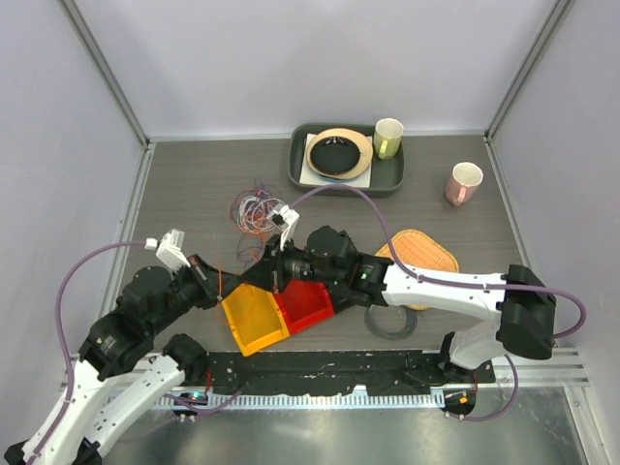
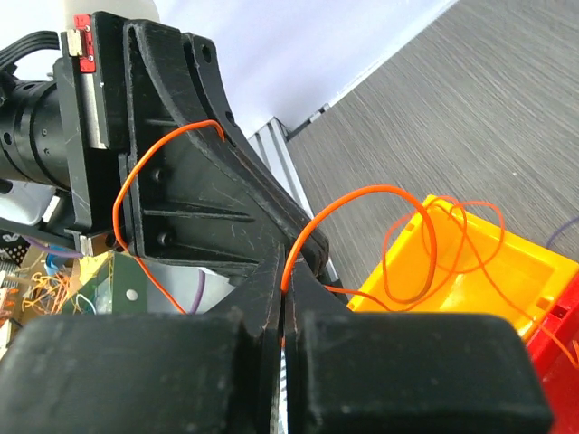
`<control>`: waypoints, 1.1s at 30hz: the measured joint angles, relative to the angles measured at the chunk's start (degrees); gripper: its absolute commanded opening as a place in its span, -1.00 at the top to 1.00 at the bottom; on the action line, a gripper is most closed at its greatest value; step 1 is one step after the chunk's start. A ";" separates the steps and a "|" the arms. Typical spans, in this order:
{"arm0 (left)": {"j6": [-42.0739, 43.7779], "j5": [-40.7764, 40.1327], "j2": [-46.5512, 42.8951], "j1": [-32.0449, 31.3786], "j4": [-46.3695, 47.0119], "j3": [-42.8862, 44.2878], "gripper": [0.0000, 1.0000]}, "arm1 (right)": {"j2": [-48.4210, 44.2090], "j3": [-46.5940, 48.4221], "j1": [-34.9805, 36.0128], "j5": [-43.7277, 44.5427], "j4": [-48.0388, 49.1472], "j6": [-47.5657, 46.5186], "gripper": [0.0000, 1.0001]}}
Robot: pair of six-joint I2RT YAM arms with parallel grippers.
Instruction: Untangle the cables
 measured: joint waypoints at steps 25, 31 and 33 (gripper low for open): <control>2.84 2.89 0.44 0.09 3.74 3.26 0.99 | -1.90 -2.54 1.70 1.40 3.72 0.87 0.99; -0.37 -2.14 -3.28 0.09 0.04 -4.59 1.00 | 7.43 -3.89 1.75 1.16 4.15 4.42 0.99; -1.27 -3.87 -3.61 0.07 -1.07 -5.42 0.99 | 9.44 -4.42 1.75 1.42 4.26 5.49 0.98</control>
